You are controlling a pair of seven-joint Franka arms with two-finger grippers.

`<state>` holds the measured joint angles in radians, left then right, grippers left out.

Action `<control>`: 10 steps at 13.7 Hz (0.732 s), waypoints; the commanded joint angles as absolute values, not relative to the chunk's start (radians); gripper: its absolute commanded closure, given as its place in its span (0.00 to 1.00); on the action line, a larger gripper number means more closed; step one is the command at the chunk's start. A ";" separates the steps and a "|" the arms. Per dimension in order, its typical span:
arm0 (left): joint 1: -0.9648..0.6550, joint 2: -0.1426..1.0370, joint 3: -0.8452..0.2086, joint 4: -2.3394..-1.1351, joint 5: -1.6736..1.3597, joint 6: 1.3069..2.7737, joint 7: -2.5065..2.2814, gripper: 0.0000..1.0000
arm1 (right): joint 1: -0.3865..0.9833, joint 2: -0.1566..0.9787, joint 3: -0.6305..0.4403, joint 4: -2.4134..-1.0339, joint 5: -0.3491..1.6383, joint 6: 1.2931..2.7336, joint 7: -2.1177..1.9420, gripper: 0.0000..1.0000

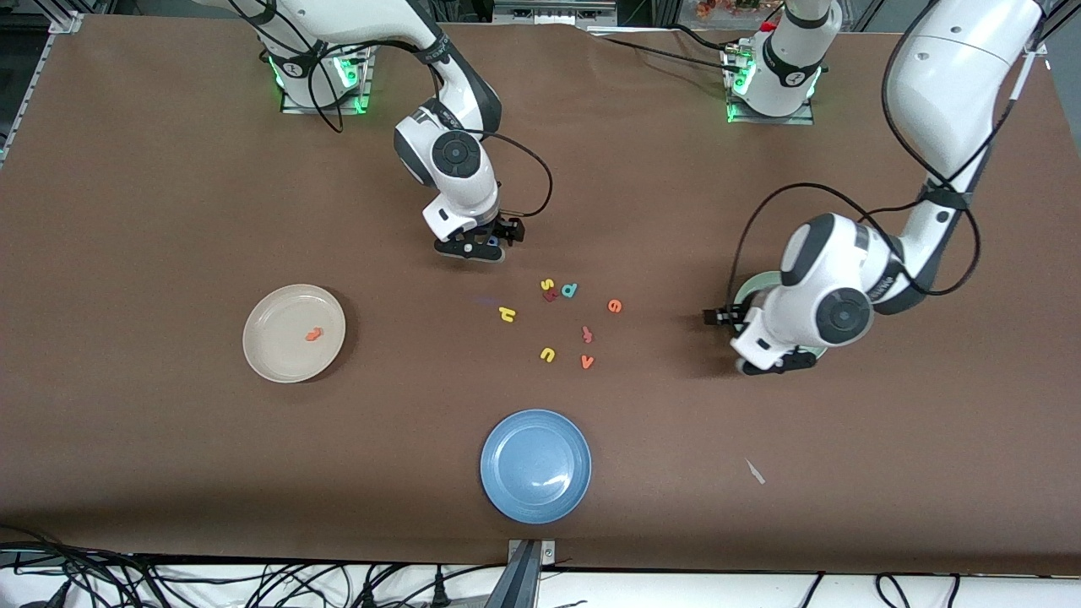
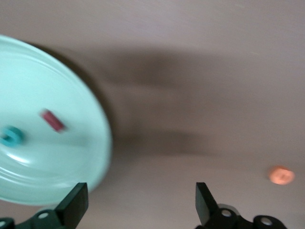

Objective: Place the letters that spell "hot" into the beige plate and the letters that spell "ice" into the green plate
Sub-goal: 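Place the pink i on the green plate while the right gripper reaches blue o, then grasp the blue o with the right gripper while the left gripper grasps orange e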

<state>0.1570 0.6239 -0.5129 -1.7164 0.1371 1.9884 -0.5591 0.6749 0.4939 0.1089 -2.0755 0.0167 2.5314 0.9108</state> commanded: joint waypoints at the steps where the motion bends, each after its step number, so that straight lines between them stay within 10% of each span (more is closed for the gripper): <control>1: 0.047 0.639 -0.514 -1.665 0.147 1.997 -0.647 0.00 | 0.667 0.494 0.124 -2.092 -0.006 2.556 0.936 0.05; 10: -0.173 0.782 -0.482 -1.644 0.244 2.194 -0.578 0.11 | 0.666 0.522 0.126 -2.075 -0.020 2.566 0.936 0.32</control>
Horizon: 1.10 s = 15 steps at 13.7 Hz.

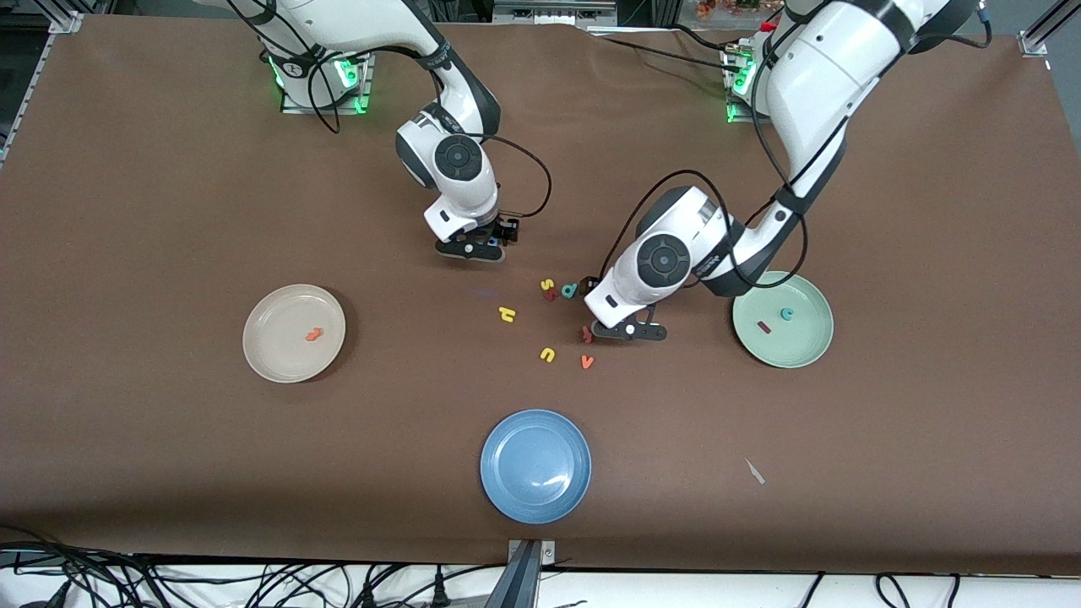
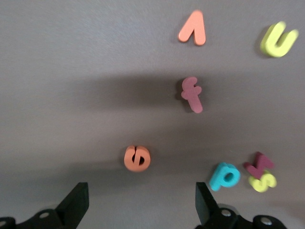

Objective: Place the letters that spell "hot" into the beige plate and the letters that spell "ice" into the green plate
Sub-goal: 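Grasp the blue o with the right gripper while the left gripper grasps orange e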

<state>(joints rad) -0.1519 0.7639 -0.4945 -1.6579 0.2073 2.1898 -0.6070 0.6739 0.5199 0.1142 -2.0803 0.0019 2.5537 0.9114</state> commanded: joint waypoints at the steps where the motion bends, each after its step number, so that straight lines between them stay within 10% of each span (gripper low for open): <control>1: -0.185 0.784 -0.482 -1.646 0.288 2.194 -0.584 0.15 | 0.664 0.522 0.126 -2.075 -0.021 2.566 0.936 0.35; 5: -0.192 0.814 -0.482 -1.647 0.350 2.252 -0.592 0.19 | 0.664 0.522 0.126 -2.075 -0.021 2.565 0.936 0.47; 12: -0.187 0.816 -0.479 -1.647 0.350 2.250 -0.589 0.94 | 0.663 0.525 0.132 -2.074 -0.021 2.566 0.936 0.70; 15: -0.179 0.810 -0.480 -1.646 0.350 2.244 -0.591 1.00 | 0.664 0.526 0.133 -2.069 -0.020 2.566 0.936 0.73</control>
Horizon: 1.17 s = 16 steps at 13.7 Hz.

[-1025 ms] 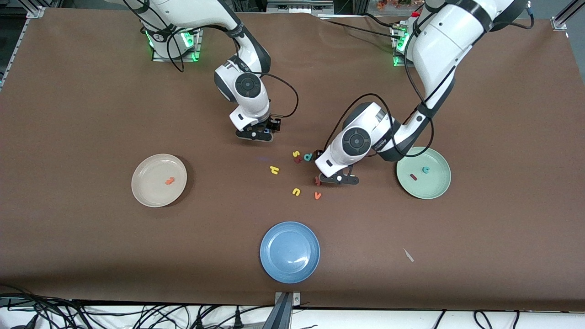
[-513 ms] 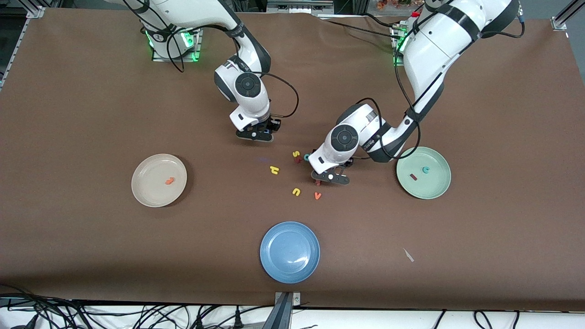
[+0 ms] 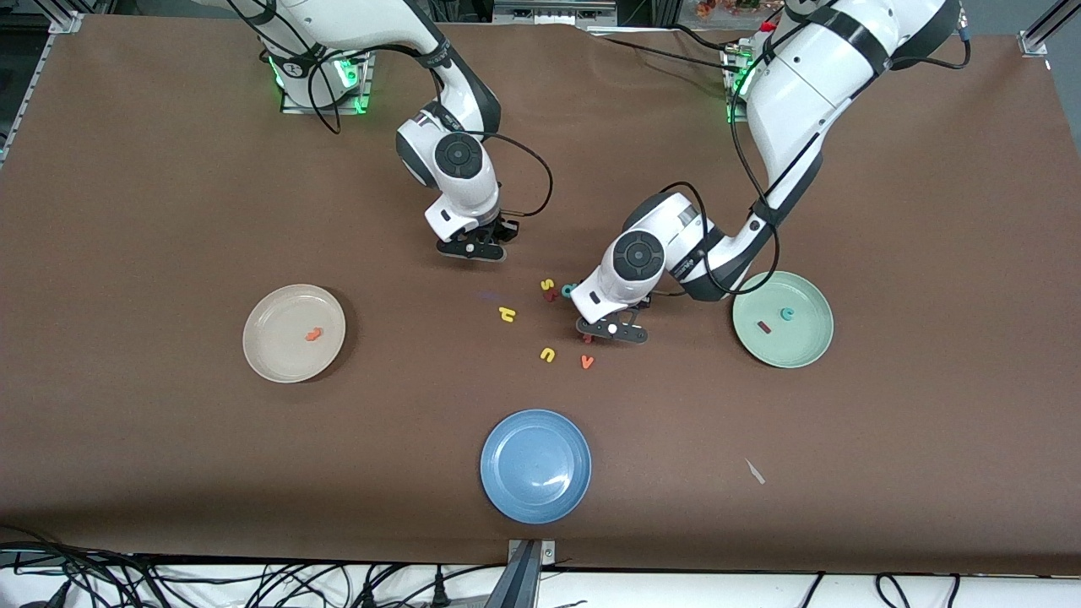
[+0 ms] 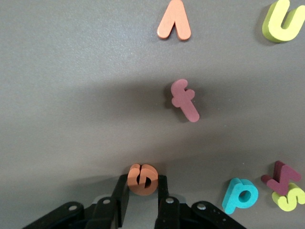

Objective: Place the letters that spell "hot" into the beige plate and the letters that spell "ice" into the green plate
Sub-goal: 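Grasp the blue o with the right gripper while the left gripper grasps orange e, then drop the e on green plate while the right gripper drops o on beige plate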

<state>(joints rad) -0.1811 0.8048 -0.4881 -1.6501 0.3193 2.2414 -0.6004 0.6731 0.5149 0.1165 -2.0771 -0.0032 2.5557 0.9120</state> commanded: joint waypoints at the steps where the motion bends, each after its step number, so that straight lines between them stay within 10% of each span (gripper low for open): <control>1: -0.176 0.805 -0.480 -1.644 0.350 2.237 -0.589 1.00 | 0.664 0.529 0.133 -2.066 -0.020 2.566 0.937 0.76; 16: 0.270 0.638 -0.485 -1.701 0.350 1.904 -0.150 1.00 | 0.315 0.365 0.209 -2.019 -0.063 2.309 0.588 0.81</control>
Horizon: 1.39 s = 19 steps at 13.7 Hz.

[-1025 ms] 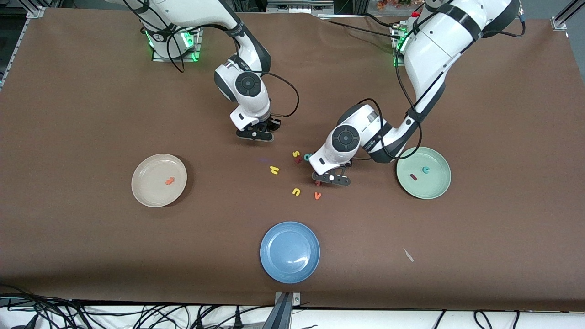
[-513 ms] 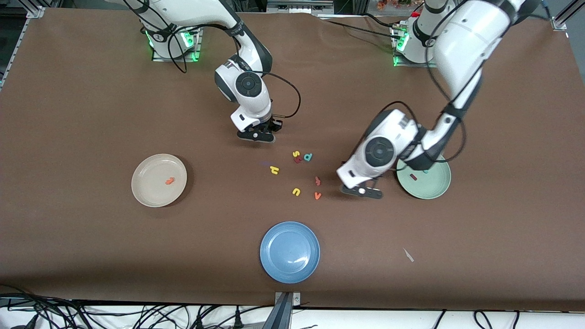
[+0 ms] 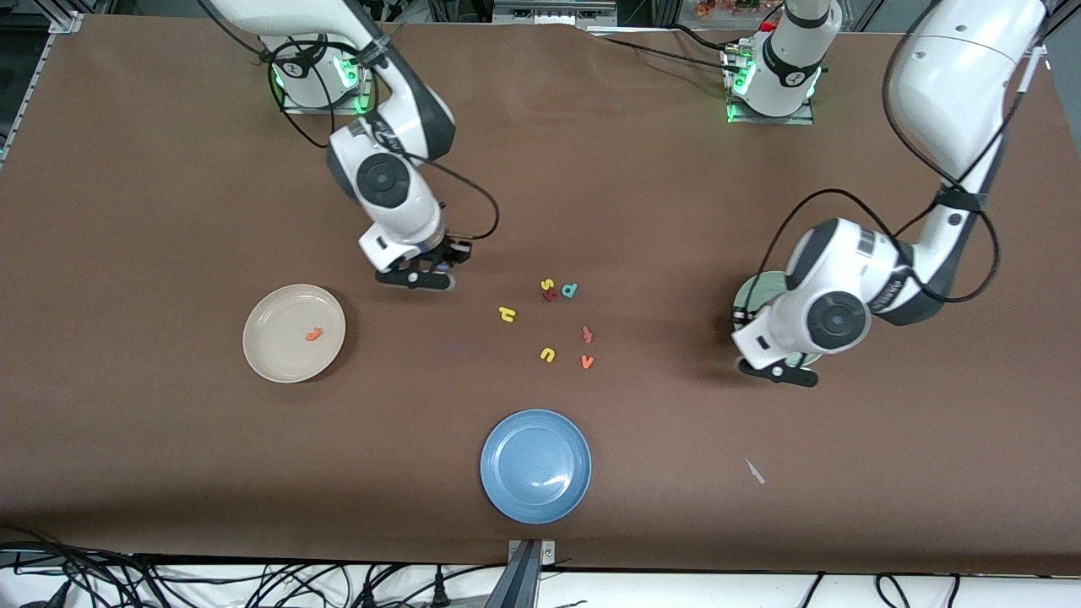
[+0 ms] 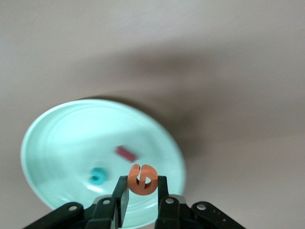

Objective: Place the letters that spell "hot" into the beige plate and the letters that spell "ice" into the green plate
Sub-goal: 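Drop the e on green plate while the right gripper drops o on beige plate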

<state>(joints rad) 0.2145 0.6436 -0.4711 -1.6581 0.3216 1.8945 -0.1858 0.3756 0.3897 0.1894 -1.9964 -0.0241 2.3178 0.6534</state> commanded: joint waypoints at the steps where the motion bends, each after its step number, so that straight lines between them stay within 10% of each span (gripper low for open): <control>1: 0.279 0.649 -0.485 -1.703 0.350 1.904 -0.150 1.00 | 0.281 0.364 0.206 -2.022 -0.084 2.309 0.542 0.81; 4: 0.291 0.672 -0.485 -1.721 0.350 1.910 -0.150 0.90 | 0.152 0.365 0.201 -2.026 -0.126 2.315 0.352 0.81; 5: 0.294 0.672 -0.485 -1.721 0.350 1.910 -0.150 0.61 | 0.118 0.365 0.193 -2.026 -0.130 2.318 0.295 0.81; 6: 0.295 0.672 -0.485 -1.720 0.348 1.910 -0.152 0.01 | 0.094 0.368 0.180 -2.025 -0.133 2.324 0.246 0.81; 11: 0.293 0.663 -0.486 -1.703 0.347 1.901 -0.150 0.00 | -0.028 0.432 0.152 -2.017 -0.195 2.425 0.107 0.78; 12: 0.290 0.657 -0.486 -1.688 0.347 1.896 -0.149 0.00 | -0.029 0.446 0.147 -2.019 -0.198 2.446 0.107 0.53; 13: 0.288 0.646 -0.492 -1.666 0.336 1.882 -0.143 0.00 | -0.029 0.448 0.135 -2.023 -0.192 2.462 0.118 0.01; 19: 0.291 0.554 -0.575 -1.401 0.331 1.565 -0.132 0.00 | 0.119 0.433 0.132 -2.002 -0.176 2.448 0.417 0.00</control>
<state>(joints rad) 0.2861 0.5910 -0.5623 -1.4841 0.3216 1.6658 -0.1528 0.0462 0.4490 0.1379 -2.0076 -0.1746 2.4504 0.2995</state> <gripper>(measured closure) 0.000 0.053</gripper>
